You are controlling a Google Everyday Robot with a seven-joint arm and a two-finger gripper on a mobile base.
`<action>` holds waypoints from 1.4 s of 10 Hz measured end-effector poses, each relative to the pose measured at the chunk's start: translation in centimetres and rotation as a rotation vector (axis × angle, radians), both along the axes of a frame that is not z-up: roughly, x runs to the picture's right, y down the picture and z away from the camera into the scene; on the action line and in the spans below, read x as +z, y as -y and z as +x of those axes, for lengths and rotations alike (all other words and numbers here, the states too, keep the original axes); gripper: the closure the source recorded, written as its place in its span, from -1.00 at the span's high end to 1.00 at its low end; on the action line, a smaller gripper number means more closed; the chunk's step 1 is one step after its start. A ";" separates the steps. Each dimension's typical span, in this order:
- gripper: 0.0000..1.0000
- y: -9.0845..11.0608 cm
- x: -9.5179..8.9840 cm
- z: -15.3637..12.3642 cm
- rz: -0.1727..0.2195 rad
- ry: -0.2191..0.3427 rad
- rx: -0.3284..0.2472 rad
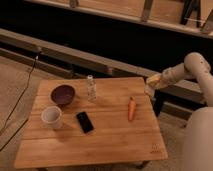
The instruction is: Place the white sponge in the ceramic cup
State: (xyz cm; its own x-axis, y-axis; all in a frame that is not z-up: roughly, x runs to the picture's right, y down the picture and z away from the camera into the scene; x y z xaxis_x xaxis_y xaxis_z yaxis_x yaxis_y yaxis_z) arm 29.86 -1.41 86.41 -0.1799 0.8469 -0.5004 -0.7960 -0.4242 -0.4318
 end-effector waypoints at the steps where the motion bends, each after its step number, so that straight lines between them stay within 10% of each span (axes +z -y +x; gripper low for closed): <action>1: -1.00 0.0 0.0 0.0 0.000 0.000 0.000; 14: -1.00 -0.1 -11.2 -11.5 -0.027 0.280 -0.178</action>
State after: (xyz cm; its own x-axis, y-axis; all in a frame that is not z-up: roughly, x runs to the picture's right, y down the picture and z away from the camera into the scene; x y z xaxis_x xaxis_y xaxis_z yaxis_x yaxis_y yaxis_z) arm 18.36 -1.29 75.19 0.1177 0.8383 -0.5323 -0.7106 -0.3033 -0.6348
